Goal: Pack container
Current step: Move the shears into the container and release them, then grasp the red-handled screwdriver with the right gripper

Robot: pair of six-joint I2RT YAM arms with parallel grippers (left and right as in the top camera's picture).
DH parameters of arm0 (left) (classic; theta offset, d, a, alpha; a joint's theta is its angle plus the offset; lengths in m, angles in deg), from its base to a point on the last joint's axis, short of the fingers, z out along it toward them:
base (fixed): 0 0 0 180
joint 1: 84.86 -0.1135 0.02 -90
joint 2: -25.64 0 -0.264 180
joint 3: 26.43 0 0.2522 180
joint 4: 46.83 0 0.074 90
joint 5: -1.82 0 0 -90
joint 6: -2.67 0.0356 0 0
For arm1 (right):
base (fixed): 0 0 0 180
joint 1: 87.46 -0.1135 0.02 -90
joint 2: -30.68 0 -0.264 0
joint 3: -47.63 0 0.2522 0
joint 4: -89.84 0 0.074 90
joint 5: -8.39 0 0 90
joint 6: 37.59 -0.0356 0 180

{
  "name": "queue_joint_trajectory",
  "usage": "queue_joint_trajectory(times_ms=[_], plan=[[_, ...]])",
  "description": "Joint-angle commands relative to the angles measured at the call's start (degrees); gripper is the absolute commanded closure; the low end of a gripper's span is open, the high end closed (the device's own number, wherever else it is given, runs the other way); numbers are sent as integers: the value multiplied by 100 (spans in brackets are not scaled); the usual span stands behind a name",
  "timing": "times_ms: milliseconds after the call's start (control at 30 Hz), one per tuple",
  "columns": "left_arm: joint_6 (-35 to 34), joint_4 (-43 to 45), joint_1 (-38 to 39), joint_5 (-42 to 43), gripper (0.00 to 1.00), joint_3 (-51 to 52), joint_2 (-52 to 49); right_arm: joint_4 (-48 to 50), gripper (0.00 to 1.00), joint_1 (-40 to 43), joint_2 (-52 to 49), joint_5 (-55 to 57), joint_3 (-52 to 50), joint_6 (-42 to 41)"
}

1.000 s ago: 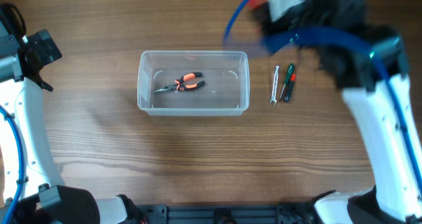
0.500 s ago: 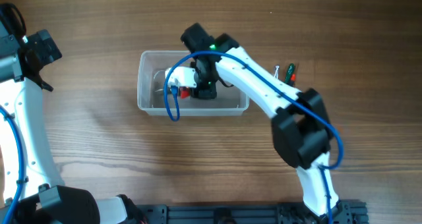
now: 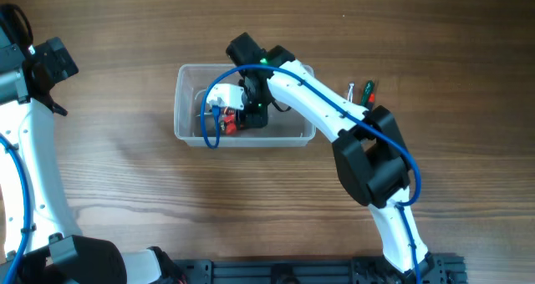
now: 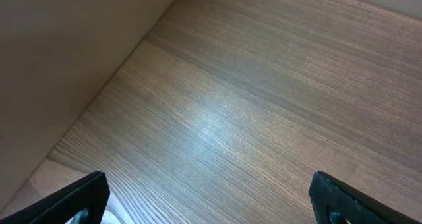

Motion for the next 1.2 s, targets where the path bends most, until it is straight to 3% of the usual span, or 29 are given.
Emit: queue_joint_trajectory(times_ms=[0,100,200,267,367,433,567,633,700,1000,1167], plan=[[4,17,-24,-52,0,-44,-39,-291,55,50,992,1399,647,-551],[4,17,-24,-52,0,-44,-39,-192,51,275,1956,2507,750,-1377],[4,15,-24,-52,0,-44,-39,-160,36,903,2815,2616,750,-2487],[4,17,-24,-52,0,-44,-39,-297,32,1596,3152,2608,748,-3611],[4,17,-24,-52,0,-44,-39,-824,32,2780,3145,2015,616,-5047],[4,17,-24,-52,0,-44,-39,-1045,41,3517,2951,1401,122,-5904],[4,15,-24,-52,0,-44,-39,-824,34,4103,2437,1145,-1036,-6800],[4,17,-24,-52,0,-44,-39,-525,38,4223,2074,754,-1635,-6881],[4,17,-24,-52,0,-44,-39,-332,50,4212,1681,407,-2000,-6881],[4,17,-24,-52,0,-44,-39,48,50,3960,1189,643,-2398,-6752],[4,17,-24,-52,0,-44,-39,389,59,3960,1189,813,-2796,-6752]])
